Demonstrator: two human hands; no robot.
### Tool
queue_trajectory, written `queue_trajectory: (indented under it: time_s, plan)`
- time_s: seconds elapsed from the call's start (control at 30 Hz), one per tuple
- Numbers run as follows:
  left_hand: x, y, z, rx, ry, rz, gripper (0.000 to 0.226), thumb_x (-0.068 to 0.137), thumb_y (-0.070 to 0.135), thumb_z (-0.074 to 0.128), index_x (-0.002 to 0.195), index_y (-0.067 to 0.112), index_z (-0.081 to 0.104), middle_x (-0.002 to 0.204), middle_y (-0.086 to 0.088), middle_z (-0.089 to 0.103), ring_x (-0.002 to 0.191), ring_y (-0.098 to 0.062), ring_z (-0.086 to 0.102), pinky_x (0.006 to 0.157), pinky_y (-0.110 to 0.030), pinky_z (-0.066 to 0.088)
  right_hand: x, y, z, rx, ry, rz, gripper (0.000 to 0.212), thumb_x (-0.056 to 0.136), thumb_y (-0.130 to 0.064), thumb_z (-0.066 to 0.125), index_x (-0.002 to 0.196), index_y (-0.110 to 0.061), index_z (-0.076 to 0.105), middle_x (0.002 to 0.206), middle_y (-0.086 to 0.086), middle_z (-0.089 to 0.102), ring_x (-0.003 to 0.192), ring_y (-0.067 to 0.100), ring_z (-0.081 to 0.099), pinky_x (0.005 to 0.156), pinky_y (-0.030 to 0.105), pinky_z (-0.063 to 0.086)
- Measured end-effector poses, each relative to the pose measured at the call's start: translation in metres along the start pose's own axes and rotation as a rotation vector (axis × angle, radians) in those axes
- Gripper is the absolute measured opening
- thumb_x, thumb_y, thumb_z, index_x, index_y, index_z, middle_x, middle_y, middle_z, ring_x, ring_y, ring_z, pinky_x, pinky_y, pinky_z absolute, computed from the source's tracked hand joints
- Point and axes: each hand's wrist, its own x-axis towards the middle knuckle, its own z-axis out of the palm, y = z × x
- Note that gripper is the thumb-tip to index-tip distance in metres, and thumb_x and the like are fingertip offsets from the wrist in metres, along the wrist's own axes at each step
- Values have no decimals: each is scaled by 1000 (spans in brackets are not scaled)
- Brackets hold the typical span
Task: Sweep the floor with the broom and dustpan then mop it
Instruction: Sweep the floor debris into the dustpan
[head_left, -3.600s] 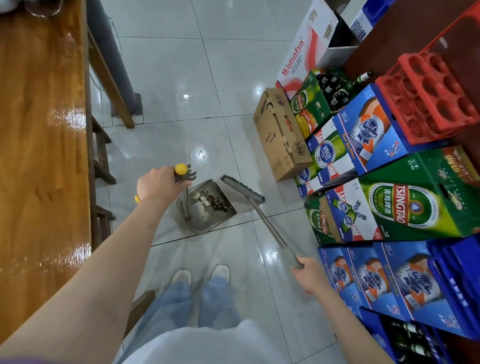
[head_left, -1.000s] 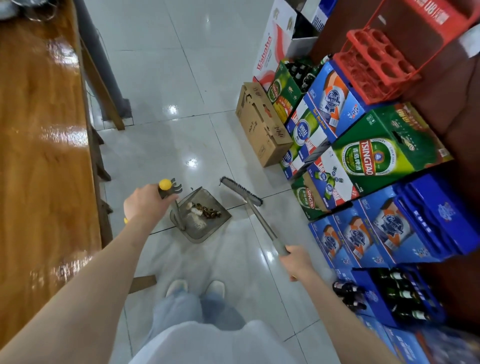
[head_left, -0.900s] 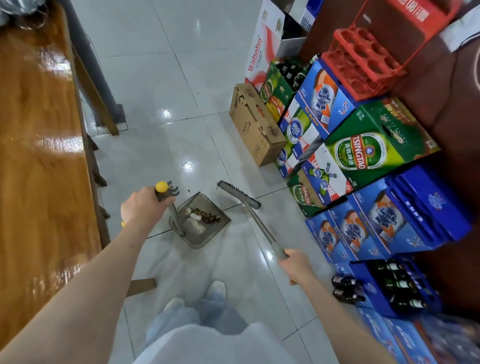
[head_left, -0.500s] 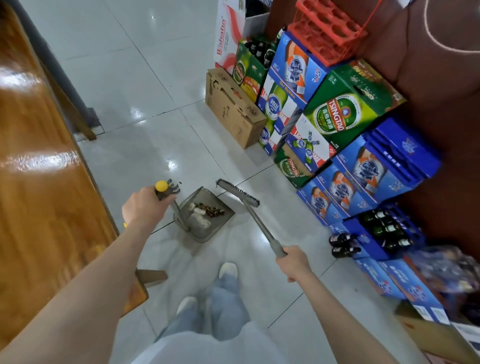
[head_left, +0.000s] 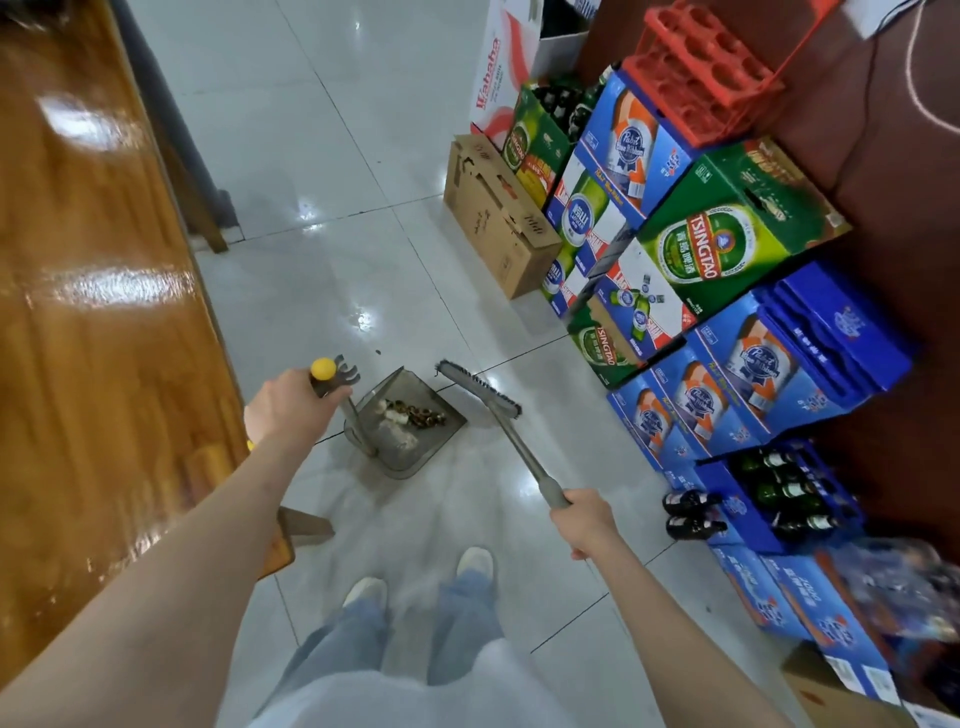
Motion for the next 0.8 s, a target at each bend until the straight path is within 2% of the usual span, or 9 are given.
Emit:
queue_trajectory:
  time_s: [0.23,0.33,0.53,0.7,0.8]
  plan:
    - [-9,17,6,-32,61,-128,42,81,56,64,74,16,54,70,-6,60,69,-30,59,59,-30,48,40,-24,-35,-151,-50,-125,18,81,-12,49,84,-14,67,65,5,58,52,21,54,39,26,50]
    - [-12,22,10,-61,94,-187,43,80,58,65,72,18,53,70,-6,61,72,-31,61,62,-33,51,57,-38,-48,-190,-76,-166,17,81,-8,46,71,-14,59,63,5,55,50,21,51,39,24,47]
    - [-15,32,16,-92,121,-245,44,81,58,64,72,17,51,69,-6,58,68,-29,55,58,-30,42,81,-66,-58,-235,-86,-223,17,81,-10,47,66,-13,54,59,6,52,44,23,49,35,21,41]
    - [2,31,8,-84,116,-251,46,80,59,63,77,13,57,71,-7,61,71,-32,60,59,-30,45,90,-88,-56,-193,-71,-249,28,84,-17,50,57,-17,41,53,3,43,42,22,43,38,21,40]
    - [10,32,5,-79,119,-256,44,81,58,63,77,15,57,71,-7,61,72,-32,61,59,-30,45,96,-102,-56,-197,-62,-259,33,86,-21,51,55,-17,40,52,3,43,40,23,45,37,20,39]
